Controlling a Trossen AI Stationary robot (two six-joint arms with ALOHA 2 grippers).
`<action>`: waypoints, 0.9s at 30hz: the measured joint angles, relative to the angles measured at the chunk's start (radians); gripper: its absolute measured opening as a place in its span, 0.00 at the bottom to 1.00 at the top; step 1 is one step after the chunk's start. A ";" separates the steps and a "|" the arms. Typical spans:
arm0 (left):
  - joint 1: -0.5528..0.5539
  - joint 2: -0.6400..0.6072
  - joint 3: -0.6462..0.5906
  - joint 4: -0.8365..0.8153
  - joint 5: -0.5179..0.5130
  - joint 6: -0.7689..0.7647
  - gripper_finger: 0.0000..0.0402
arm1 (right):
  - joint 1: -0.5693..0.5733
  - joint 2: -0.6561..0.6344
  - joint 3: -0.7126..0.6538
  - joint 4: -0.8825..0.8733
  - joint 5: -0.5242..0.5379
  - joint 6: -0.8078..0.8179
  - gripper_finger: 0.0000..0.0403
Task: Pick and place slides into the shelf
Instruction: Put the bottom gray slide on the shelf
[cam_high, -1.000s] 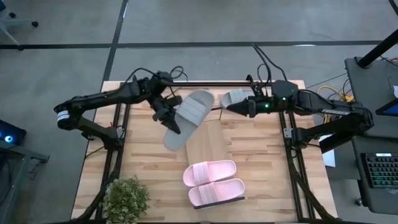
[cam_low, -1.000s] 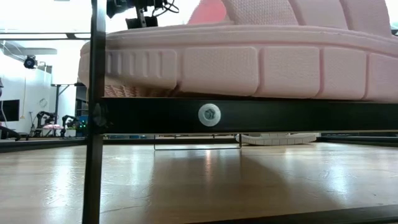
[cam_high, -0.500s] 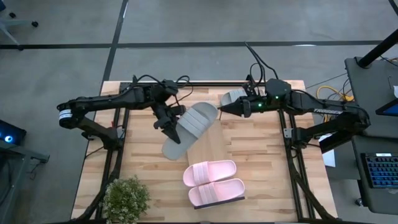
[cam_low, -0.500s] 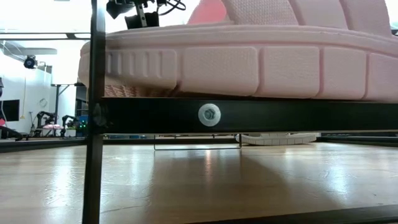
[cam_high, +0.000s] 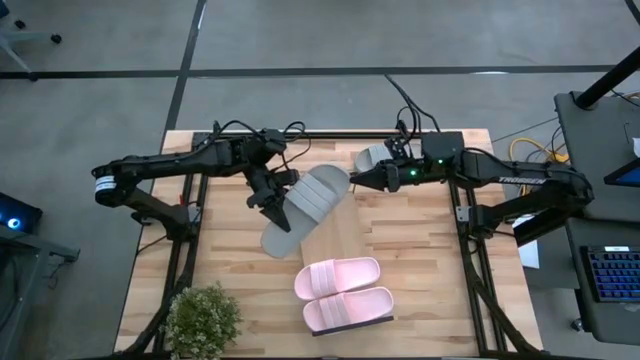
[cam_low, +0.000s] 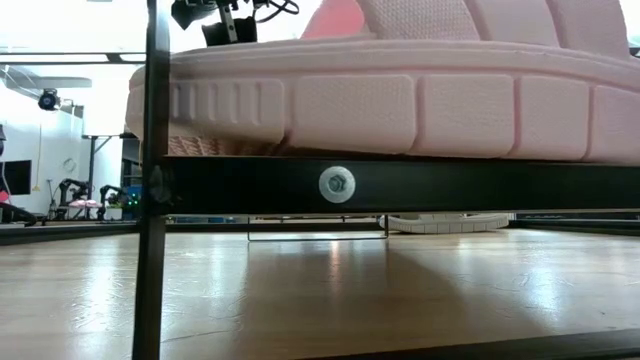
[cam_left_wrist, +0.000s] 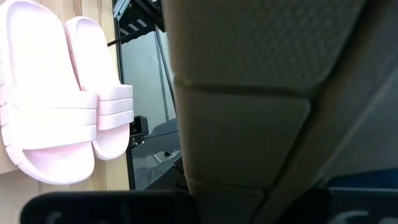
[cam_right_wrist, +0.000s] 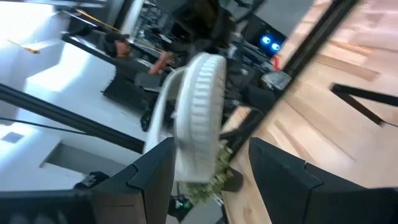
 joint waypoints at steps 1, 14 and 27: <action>0.000 0.000 0.000 0.003 0.000 0.000 0.12 | 0.003 0.005 0.001 0.017 0.000 0.003 0.49; -0.003 0.003 0.000 0.007 -0.006 -0.006 0.12 | 0.004 0.136 0.000 0.204 -0.052 0.033 0.49; -0.019 0.008 0.000 0.004 -0.002 -0.011 0.12 | 0.004 0.134 0.000 0.188 -0.052 0.033 0.29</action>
